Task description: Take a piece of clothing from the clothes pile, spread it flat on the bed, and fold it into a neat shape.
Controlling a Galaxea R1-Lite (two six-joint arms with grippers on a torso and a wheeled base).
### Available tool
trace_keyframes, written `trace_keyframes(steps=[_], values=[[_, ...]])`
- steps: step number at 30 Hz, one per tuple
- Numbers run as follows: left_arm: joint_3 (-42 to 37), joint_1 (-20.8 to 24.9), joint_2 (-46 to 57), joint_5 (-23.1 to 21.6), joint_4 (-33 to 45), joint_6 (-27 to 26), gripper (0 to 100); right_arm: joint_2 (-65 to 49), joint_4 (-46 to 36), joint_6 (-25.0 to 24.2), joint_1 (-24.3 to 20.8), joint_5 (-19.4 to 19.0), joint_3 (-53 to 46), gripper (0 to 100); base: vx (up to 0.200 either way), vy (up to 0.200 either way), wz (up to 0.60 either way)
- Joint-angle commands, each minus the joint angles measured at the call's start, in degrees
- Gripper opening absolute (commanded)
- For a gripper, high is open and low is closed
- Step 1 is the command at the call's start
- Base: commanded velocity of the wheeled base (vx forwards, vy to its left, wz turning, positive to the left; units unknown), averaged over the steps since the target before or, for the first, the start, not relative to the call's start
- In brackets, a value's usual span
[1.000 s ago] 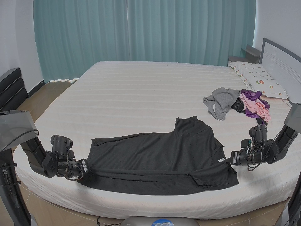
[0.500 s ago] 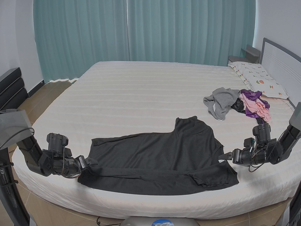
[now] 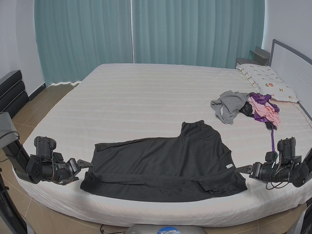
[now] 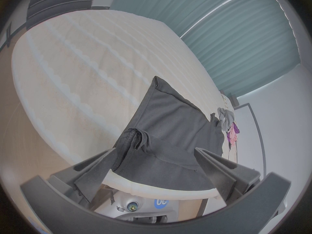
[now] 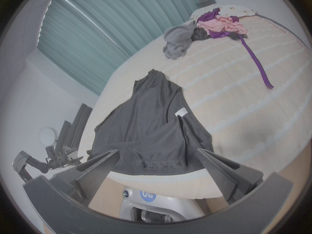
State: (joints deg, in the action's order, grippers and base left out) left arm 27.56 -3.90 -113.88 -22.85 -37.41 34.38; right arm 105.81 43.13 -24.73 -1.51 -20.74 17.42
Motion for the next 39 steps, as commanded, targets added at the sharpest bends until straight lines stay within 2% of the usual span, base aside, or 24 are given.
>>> trace_keyframes(steps=[1, 5, 14, 20, 28, 34, 39], values=[[-0.32, 0.03, 0.86, -0.18, -0.20, 3.06, 100, -0.17, 5.47, -2.95, 1.69, -0.88, -4.32, 100, 0.000, 0.200, 0.00], [-0.23, 0.03, 0.59, -0.18, -0.20, 2.89, 100, 1.41, 10.22, -4.01, 2.04, -1.24, -6.52, 100, 0.000, 0.150, 0.00], [-0.76, 0.82, 1.12, -0.01, -0.12, 3.59, 100, 2.38, 12.59, -4.27, 1.86, -1.41, -8.98, 100, 0.000, 0.000, 0.00], [-1.20, 5.40, 2.70, 0.08, -0.03, 8.25, 100, 3.52, 12.68, -4.18, 1.34, -1.41, -9.07, 100, 0.000, 0.000, 0.00], [-0.93, 10.32, -0.37, 1.40, 0.15, 8.25, 100, 3.79, 12.68, -4.09, 1.16, -1.41, -9.33, 100, 0.000, 0.000, 0.00], [0.21, 13.22, -4.42, 8.34, -0.12, 8.25, 100, 4.31, 12.68, -3.92, 1.07, -1.41, -9.33, 100, 0.000, 0.000, 0.00], [3.64, 13.92, -7.05, 11.42, -0.03, 8.34, 100, 4.31, 12.68, -3.83, 1.07, -1.32, -9.42, 100, 0.000, 0.000, 0.00]])
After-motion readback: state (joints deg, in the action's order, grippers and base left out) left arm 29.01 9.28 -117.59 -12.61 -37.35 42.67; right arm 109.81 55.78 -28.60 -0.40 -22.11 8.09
